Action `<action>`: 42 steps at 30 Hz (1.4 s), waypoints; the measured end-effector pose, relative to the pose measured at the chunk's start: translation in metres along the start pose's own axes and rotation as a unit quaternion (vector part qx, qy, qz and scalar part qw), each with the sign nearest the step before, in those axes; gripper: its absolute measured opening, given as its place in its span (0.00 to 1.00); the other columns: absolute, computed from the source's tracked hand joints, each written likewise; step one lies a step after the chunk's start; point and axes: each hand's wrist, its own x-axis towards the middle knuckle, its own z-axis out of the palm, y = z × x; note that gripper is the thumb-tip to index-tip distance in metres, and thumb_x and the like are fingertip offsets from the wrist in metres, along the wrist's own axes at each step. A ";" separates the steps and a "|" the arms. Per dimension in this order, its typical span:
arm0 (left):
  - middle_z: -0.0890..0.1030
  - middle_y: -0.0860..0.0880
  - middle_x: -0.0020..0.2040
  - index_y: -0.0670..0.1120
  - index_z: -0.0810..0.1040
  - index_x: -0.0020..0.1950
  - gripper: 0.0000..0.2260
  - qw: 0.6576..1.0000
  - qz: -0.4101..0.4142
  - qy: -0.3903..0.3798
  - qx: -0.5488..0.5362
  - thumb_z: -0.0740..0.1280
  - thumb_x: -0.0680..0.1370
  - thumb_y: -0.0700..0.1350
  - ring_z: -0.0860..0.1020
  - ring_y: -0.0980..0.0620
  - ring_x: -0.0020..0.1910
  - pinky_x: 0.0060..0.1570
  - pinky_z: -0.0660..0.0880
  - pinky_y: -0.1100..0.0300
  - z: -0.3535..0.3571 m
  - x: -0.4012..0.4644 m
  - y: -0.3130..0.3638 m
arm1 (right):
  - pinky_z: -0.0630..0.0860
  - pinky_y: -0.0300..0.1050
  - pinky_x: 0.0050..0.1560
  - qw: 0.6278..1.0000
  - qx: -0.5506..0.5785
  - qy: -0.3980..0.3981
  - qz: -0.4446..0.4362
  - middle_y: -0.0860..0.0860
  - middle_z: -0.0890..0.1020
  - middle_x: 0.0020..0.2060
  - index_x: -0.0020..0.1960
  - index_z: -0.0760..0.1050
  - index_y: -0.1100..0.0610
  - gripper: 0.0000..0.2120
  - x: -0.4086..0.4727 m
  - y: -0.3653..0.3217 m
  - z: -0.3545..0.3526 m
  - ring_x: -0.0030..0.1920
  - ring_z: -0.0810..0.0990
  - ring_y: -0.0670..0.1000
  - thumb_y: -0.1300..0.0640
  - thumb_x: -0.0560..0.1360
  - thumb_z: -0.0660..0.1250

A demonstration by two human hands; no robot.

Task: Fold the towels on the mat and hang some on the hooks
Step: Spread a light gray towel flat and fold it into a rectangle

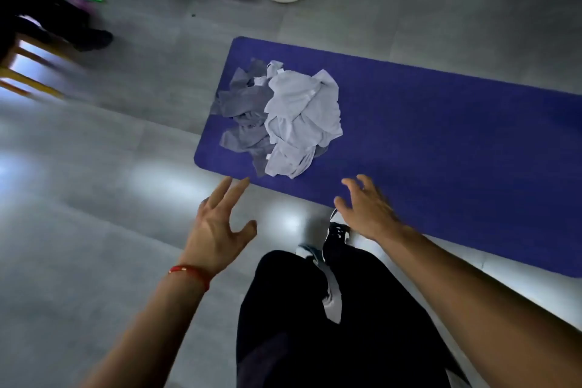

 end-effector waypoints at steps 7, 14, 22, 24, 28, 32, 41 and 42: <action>0.75 0.41 0.71 0.50 0.75 0.72 0.30 0.997 0.047 -0.056 0.021 0.77 0.72 0.44 0.72 0.39 0.70 0.69 0.67 0.46 0.068 0.210 -0.041 | 0.68 0.57 0.67 0.983 0.176 0.048 0.024 0.53 0.70 0.72 0.73 0.68 0.46 0.19 0.180 -0.016 0.002 0.70 0.69 0.59 0.45 0.83 0.56; 0.72 0.43 0.73 0.54 0.73 0.73 0.31 0.992 0.052 -0.098 0.062 0.71 0.70 0.53 0.71 0.44 0.71 0.70 0.68 0.54 0.223 0.419 -0.094 | 0.71 0.56 0.66 0.978 0.200 0.062 -0.006 0.52 0.73 0.70 0.73 0.68 0.45 0.19 0.347 0.039 0.089 0.68 0.72 0.56 0.44 0.84 0.53; 0.55 0.48 0.81 0.58 0.59 0.79 0.32 0.926 0.131 0.016 0.354 0.67 0.77 0.50 0.46 0.39 0.81 0.76 0.54 0.37 0.355 0.548 -0.128 | 0.63 0.55 0.76 0.982 0.116 0.083 -0.122 0.45 0.57 0.82 0.81 0.56 0.42 0.27 0.482 0.140 0.156 0.79 0.61 0.53 0.48 0.84 0.58; 0.56 0.47 0.81 0.56 0.58 0.80 0.30 0.923 0.131 0.055 0.357 0.64 0.80 0.55 0.49 0.39 0.81 0.76 0.55 0.39 0.372 0.576 -0.136 | 0.64 0.57 0.75 0.985 0.068 0.110 -0.116 0.47 0.56 0.82 0.82 0.55 0.43 0.29 0.523 0.159 0.156 0.78 0.62 0.57 0.51 0.83 0.60; 0.59 0.44 0.79 0.50 0.62 0.77 0.25 0.878 0.099 0.111 0.455 0.62 0.81 0.51 0.53 0.37 0.79 0.75 0.52 0.33 0.387 0.620 -0.147 | 0.67 0.63 0.70 0.974 0.039 0.204 -0.087 0.47 0.61 0.80 0.81 0.57 0.46 0.31 0.588 0.165 0.156 0.74 0.66 0.61 0.57 0.81 0.62; 0.73 0.46 0.69 0.49 0.73 0.68 0.17 0.840 0.126 0.142 0.508 0.60 0.79 0.43 0.65 0.39 0.72 0.72 0.56 0.32 0.380 0.634 -0.143 | 0.64 0.61 0.74 0.970 0.028 0.193 -0.144 0.46 0.57 0.82 0.81 0.57 0.43 0.32 0.623 0.170 0.145 0.77 0.62 0.60 0.56 0.80 0.61; 0.78 0.50 0.43 0.41 0.75 0.52 0.06 0.868 0.493 -0.014 -0.051 0.61 0.82 0.42 0.74 0.51 0.41 0.42 0.69 0.60 0.448 0.529 0.007 | 0.83 0.50 0.51 0.844 0.461 0.187 -0.200 0.47 0.83 0.58 0.66 0.76 0.47 0.24 0.515 0.224 0.096 0.55 0.84 0.54 0.70 0.78 0.68; 0.79 0.49 0.44 0.42 0.75 0.53 0.05 0.859 0.504 -0.029 -0.080 0.62 0.82 0.42 0.75 0.51 0.43 0.44 0.70 0.58 0.462 0.513 0.026 | 0.83 0.48 0.49 0.830 0.478 0.217 -0.185 0.52 0.86 0.53 0.60 0.79 0.54 0.18 0.500 0.239 0.094 0.54 0.85 0.56 0.73 0.78 0.66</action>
